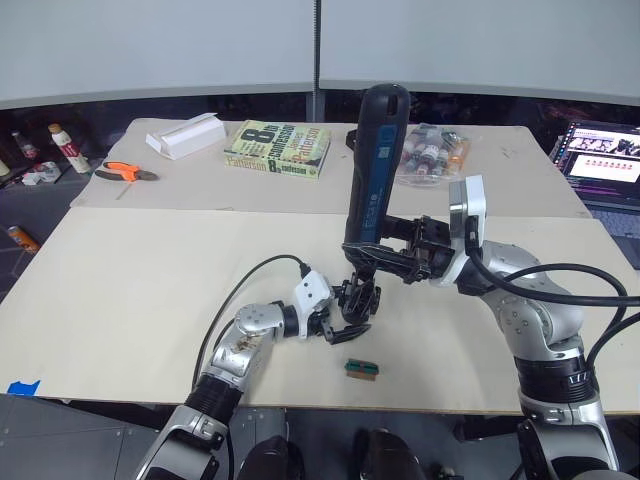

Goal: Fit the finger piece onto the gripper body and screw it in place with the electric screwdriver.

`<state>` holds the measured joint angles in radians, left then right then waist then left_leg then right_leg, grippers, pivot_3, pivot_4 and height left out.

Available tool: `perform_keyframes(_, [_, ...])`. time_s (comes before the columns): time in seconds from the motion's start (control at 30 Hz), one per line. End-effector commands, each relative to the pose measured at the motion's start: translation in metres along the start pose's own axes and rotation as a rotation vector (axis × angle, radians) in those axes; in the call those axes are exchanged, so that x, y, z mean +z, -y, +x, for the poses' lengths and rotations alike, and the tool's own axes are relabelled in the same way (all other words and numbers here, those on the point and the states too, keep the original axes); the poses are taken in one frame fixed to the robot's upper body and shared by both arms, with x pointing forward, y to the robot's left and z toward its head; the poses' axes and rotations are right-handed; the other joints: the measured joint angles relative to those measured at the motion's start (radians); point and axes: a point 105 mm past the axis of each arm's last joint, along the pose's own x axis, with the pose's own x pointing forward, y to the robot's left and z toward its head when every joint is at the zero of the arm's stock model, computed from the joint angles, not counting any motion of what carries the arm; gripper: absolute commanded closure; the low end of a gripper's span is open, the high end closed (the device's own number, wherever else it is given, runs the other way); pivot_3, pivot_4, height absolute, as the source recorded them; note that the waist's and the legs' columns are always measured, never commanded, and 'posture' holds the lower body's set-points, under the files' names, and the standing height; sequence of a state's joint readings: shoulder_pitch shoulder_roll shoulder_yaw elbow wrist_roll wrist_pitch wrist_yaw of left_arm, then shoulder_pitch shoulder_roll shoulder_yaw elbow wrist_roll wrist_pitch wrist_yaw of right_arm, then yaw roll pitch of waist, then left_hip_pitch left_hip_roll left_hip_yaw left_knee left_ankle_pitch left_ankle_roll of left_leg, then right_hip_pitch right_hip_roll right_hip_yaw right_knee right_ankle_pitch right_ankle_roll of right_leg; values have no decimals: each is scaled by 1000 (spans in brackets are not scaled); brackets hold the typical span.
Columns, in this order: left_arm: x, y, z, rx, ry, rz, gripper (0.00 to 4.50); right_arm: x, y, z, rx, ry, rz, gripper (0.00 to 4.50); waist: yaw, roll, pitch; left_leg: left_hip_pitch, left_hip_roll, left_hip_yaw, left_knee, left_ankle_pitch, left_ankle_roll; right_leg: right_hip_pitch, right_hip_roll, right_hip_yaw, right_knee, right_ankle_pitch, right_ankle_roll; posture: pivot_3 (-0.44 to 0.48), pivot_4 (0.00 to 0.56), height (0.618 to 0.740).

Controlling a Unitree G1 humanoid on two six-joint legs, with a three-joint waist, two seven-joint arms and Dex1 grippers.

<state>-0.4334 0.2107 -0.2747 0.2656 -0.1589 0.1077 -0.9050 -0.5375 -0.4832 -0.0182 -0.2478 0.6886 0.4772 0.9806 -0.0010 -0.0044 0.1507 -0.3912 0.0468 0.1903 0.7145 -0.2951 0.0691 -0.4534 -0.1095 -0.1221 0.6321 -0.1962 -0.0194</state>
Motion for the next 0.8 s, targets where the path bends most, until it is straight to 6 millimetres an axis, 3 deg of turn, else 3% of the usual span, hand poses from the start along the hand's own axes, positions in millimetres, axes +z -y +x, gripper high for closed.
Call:
perform_keyframes(0.03, [7,-4,1,11,21,27,0,17,-6,0,19,38,-73,2569,0,0,0,0,0,0,0,0,0,0,0,0,0,0,0,0,150,740])
perform_keyframes(0.07, [6,-4,1,11,21,26,0,17,-6,0,19,37,-73,2569,0,0,0,0,0,0,0,0,0,0,0,0,0,0,0,0,150,740])
perform_keyframes(0.13, [5,-3,2,3,21,17,557,17,-6,0,18,37,-72,2569,0,0,0,0,0,0,0,0,0,0,0,0,0,0,0,0,150,740])
perform_keyframes(0.27, [3,-2,3,3,15,17,2182,15,-7,0,19,33,-70,2569,2,0,0,0,0,0,0,0,0,0,0,0,0,0,0,0,150,740])
perform_keyframes(0.8, [2,2,5,-30,3,27,2200,-5,-7,-3,-2,-58,-54,2569,2,0,0,0,0,0,0,0,0,1,-1,0,0,0,0,0,150,740])
